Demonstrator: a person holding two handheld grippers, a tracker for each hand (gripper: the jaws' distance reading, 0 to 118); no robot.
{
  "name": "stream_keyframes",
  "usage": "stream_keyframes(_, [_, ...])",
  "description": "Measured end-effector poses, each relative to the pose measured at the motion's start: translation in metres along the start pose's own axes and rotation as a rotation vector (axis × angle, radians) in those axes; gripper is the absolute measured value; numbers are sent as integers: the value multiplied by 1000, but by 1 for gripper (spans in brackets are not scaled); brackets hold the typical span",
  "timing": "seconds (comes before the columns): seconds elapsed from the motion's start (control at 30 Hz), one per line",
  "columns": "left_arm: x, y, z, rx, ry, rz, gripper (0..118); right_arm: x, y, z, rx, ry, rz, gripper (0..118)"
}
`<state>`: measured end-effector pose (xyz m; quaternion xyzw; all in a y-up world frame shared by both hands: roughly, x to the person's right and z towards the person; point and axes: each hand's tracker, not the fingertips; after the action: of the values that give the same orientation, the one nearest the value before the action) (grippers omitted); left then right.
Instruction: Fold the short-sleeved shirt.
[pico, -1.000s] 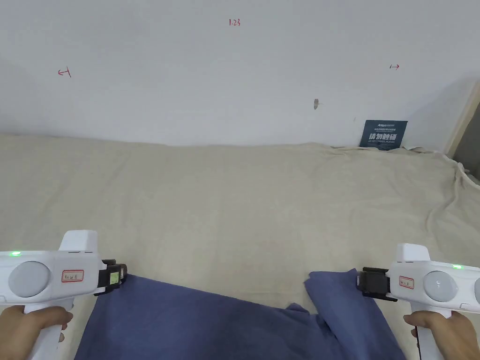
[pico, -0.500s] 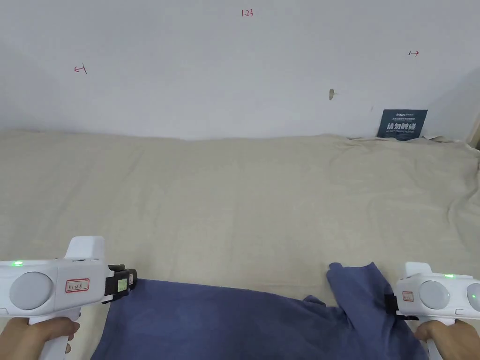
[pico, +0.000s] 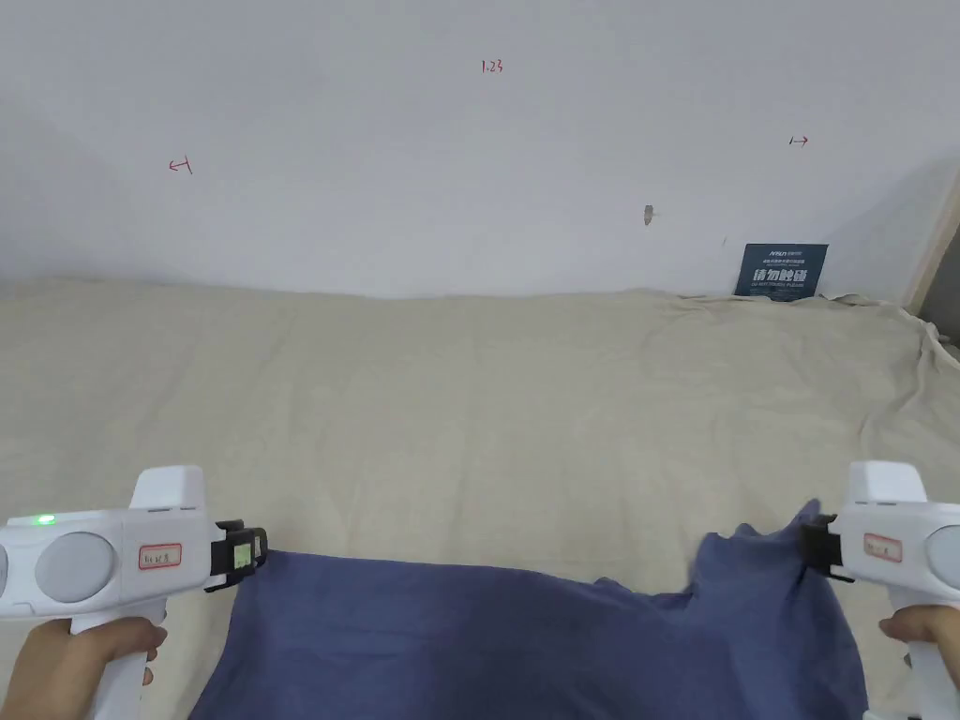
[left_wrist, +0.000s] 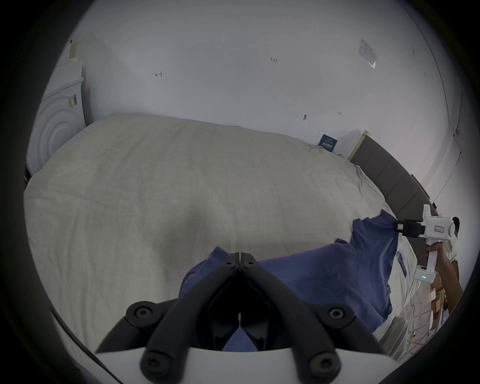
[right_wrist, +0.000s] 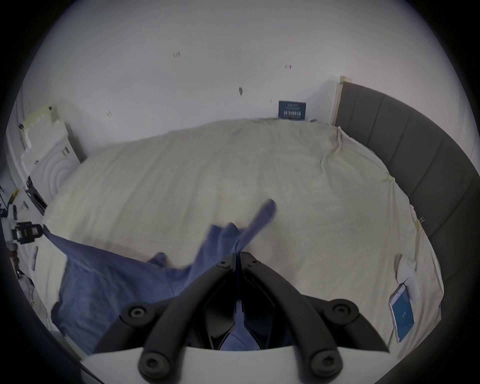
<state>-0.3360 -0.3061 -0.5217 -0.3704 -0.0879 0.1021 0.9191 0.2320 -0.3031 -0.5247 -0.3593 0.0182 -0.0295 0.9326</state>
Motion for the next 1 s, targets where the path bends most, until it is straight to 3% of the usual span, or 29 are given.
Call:
stream_keyframes(0.2, [-14, 34, 40, 123, 9, 105, 0, 9, 45, 53, 139, 51, -33, 1])
stream_keyframes(0.43, [-9, 72, 76, 206, 6, 117, 0, -10, 96, 88, 271, 92, -4, 1])
stream_keyframes(0.73, [-2, 38, 16, 2, -8, 14, 0, -18, 95, 83, 265, 111, 27, 1])
stream_keyframes(0.8, [0, 22, -9, -64, 13, -24, 21, -13, 87, 77, 246, 110, 20, 1])
stream_keyframes(0.87, [2, 3, -33, -135, 35, -76, 57, -11, 77, 73, 226, 105, 18, 1])
stream_keyframes(0.9, [-7, -3, -54, -176, 39, -96, 66, -9, 74, 70, 216, 98, 19, 1])
stream_keyframes(1.0, [-6, -28, -85, -241, 82, -142, 74, -1, 61, 62, 190, 88, 5, 1])
